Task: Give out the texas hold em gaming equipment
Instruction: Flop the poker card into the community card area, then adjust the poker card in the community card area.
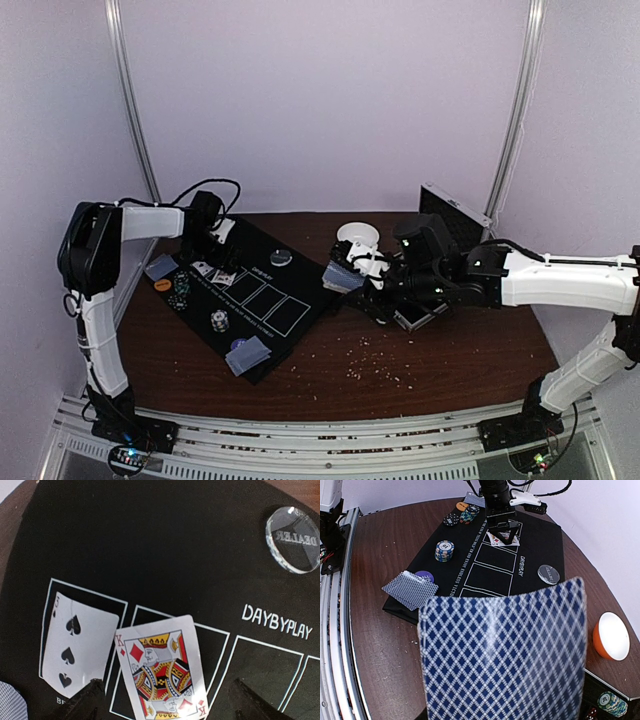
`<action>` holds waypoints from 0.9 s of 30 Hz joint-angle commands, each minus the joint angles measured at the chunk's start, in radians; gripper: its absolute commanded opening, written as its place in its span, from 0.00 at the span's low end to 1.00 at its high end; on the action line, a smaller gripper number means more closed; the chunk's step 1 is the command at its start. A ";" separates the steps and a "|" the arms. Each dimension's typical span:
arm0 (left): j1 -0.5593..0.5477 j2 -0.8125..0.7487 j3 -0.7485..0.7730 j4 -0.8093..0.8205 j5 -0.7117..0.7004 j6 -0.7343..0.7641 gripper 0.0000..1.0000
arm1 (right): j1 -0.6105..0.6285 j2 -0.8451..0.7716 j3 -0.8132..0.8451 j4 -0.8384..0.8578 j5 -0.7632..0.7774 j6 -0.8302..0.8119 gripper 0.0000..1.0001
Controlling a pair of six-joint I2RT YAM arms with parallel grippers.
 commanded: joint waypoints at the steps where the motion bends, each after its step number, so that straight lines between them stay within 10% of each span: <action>1: -0.011 0.009 -0.020 0.014 -0.014 -0.066 0.87 | -0.003 -0.012 -0.010 0.015 0.007 0.001 0.40; 9: -0.011 0.057 -0.028 0.008 0.014 -0.048 0.71 | -0.003 0.001 0.000 0.013 0.005 -0.001 0.39; 27: 0.002 0.093 0.054 -0.063 0.001 -0.010 0.76 | -0.003 -0.017 -0.017 0.006 0.020 -0.006 0.39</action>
